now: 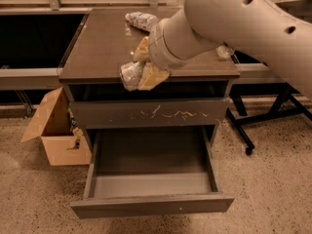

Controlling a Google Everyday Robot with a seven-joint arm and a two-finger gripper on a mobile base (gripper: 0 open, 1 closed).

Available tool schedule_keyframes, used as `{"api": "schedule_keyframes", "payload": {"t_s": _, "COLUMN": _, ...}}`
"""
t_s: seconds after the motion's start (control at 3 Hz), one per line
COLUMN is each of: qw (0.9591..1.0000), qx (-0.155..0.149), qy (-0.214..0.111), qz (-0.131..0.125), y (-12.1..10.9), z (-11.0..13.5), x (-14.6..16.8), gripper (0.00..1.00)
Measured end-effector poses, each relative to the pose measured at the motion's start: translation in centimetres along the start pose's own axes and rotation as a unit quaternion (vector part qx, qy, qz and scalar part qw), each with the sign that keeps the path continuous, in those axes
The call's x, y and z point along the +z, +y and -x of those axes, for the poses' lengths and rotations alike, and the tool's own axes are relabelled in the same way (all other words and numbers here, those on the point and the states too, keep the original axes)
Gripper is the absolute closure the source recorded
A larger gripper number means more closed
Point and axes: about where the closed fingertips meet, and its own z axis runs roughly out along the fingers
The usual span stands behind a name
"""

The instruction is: Pick 7up can from middle drawer and place on counter

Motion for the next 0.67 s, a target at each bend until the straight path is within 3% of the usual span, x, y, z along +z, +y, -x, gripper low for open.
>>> {"api": "schedule_keyframes", "payload": {"t_s": 0.33, "qw": 0.9988, "qx": 0.032, "qy": -0.018, "qz": -0.032, "y": -3.77, "z": -1.62, "x": 1.00, "gripper": 1.00}}
{"api": "schedule_keyframes", "payload": {"t_s": 0.67, "qw": 0.9988, "qx": 0.032, "qy": -0.018, "qz": -0.032, "y": -3.77, "z": -1.62, "x": 1.00, "gripper": 1.00}}
